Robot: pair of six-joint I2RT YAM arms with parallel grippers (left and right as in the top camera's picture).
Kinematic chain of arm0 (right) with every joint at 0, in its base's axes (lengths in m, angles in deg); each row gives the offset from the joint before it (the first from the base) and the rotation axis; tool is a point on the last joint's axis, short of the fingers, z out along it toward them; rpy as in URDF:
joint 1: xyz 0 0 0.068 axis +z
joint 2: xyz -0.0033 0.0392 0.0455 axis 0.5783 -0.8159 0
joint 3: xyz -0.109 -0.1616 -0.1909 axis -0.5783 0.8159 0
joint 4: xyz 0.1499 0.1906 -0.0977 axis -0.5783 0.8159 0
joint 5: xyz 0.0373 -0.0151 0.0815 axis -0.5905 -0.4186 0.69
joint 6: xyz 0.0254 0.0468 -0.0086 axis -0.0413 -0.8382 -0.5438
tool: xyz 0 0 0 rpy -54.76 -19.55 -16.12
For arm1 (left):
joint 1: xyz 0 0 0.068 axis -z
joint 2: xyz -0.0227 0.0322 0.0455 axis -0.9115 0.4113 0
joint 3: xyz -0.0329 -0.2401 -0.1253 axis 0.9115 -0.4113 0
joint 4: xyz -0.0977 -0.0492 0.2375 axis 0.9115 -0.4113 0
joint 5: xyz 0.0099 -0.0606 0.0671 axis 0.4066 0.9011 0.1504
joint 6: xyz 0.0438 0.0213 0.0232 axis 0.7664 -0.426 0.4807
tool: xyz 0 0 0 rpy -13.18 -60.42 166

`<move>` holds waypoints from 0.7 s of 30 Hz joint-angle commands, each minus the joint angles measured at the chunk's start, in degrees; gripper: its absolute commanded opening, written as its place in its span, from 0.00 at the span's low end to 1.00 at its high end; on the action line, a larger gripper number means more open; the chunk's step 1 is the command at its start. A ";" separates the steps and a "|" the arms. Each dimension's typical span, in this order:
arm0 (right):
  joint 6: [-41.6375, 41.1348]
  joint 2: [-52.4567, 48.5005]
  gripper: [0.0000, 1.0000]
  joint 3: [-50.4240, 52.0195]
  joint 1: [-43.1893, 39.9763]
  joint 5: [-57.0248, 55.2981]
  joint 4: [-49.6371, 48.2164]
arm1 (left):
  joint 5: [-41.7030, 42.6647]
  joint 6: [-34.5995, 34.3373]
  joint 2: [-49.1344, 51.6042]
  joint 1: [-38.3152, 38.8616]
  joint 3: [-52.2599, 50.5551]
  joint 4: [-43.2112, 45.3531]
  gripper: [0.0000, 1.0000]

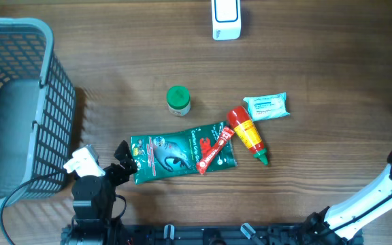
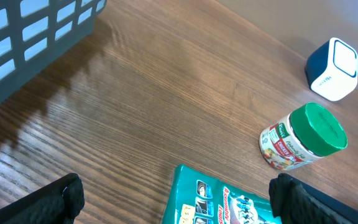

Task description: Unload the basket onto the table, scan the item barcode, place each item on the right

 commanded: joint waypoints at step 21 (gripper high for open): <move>14.38 35.85 1.00 9.05 55.63 41.48 47.28 | 0.50 -0.31 -0.26 -0.35 0.00 -0.17 1.00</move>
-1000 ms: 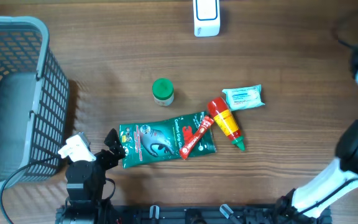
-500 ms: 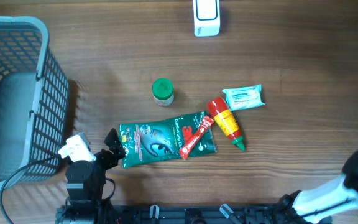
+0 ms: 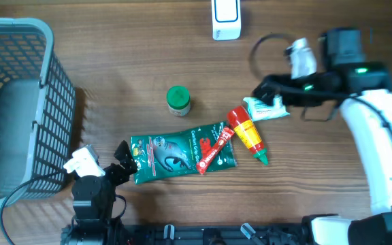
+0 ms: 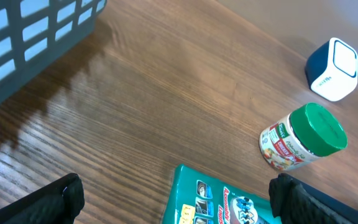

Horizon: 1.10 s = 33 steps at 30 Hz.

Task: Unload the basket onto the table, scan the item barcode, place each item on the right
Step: 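Grasp the toppled sauce bottle with the right gripper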

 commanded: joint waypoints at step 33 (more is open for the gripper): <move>-0.39 -14.93 0.31 -1.55 14.16 13.57 0.94 | 0.50 -0.33 -0.26 -0.35 0.00 -0.17 1.00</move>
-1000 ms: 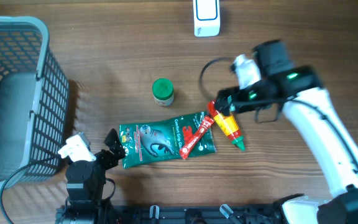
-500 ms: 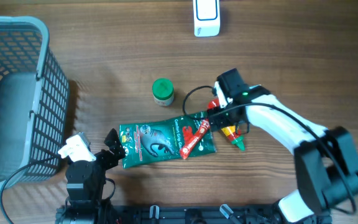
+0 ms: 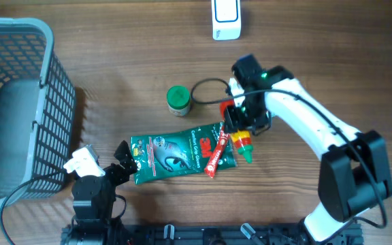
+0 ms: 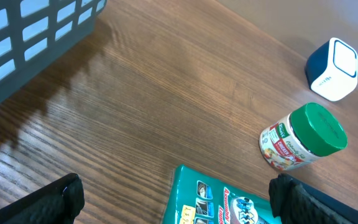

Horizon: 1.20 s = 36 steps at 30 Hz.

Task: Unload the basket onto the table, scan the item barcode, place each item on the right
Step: 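Grasp the toppled sauce bottle with the right gripper, then stand the sauce bottle upright beside the green-lidded jar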

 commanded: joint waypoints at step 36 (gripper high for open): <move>-86.40 -1.66 0.45 4.68 -6.25 44.85 -27.30 | 0.50 -0.31 -0.26 -0.35 0.00 -0.15 1.00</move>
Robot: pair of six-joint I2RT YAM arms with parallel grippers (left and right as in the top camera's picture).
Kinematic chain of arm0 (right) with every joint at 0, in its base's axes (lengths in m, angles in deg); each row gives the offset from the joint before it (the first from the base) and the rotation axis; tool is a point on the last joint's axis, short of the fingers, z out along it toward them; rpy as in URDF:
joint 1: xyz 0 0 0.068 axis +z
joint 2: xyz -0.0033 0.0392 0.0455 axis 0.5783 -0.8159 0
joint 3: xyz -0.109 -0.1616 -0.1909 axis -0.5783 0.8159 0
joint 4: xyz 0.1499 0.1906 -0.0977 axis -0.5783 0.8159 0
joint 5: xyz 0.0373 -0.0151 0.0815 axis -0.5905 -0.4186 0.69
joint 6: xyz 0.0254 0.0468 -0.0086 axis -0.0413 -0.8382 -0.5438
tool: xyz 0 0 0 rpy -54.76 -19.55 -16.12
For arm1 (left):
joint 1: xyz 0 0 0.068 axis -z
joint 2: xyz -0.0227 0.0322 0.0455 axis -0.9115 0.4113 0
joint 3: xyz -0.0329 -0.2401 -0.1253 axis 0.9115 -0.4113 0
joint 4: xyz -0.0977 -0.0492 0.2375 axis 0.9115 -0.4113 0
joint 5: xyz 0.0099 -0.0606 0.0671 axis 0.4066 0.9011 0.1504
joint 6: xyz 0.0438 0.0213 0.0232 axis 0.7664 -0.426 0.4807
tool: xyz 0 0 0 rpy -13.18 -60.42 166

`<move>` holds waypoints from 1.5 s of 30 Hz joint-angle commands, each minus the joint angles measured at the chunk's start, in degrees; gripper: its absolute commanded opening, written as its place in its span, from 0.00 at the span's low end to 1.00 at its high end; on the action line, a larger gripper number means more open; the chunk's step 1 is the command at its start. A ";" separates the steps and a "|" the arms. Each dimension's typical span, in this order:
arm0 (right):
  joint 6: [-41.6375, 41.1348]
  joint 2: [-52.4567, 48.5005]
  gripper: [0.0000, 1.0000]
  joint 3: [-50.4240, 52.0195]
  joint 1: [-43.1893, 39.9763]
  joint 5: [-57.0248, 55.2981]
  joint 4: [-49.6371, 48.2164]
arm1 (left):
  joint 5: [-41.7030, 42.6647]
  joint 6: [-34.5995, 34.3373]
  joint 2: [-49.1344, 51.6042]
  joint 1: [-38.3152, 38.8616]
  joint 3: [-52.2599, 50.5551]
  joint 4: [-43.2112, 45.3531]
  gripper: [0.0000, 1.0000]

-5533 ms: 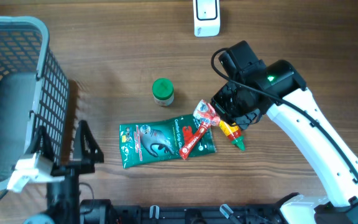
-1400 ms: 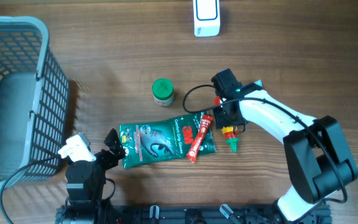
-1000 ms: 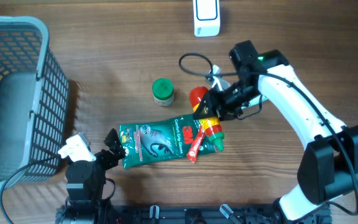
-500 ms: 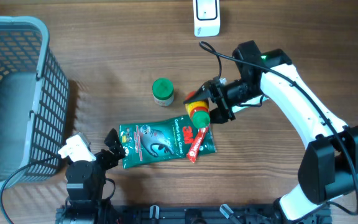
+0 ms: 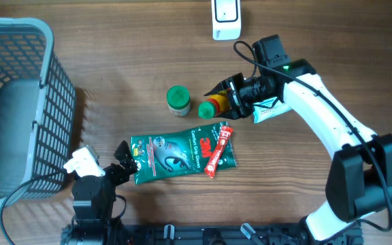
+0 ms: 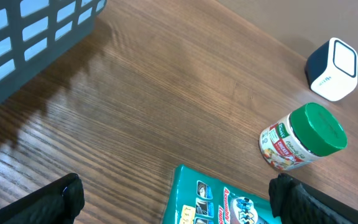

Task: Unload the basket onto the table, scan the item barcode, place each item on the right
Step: 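Stand the sauce bottle upright beside the green-lidded jar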

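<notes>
My right gripper point(image 5: 233, 99) is shut on a red sauce bottle point(image 5: 218, 104). The bottle hangs above the table, tilted, with its green cap pointing left toward the green-lidded jar point(image 5: 178, 99). The white and blue scanner point(image 5: 226, 18) stands at the far edge, also the scanner point(image 6: 332, 69) in the left wrist view. My left gripper point(image 5: 122, 159) rests open at the left end of the teal bag point(image 5: 182, 151). In the wrist view its fingers point(image 6: 64, 198) stand wide apart with the bag's corner point(image 6: 210, 196) between them.
A red stick packet point(image 5: 218, 150) lies on the teal bag's right end. A white and teal tissue packet point(image 5: 272, 111) lies partly under my right arm. A grey basket point(image 5: 19, 102) fills the left side. The jar point(image 6: 303, 137) stands beyond the bag.
My right gripper was down on the sauce bottle beside the bag. Now it holds the bottle raised and further back, near the jar. The left arm has not moved.
At first my right arm was off at the right edge and the bottle lay beside the red packet. Then the right gripper was over the tissue packet, then down on the bottle. Now the bottle is held off the table.
</notes>
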 commanded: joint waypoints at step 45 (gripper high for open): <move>19.96 9.27 1.00 4.22 -5.07 -7.65 -20.98 | 0.50 -0.31 -0.26 -0.35 0.00 -0.17 1.00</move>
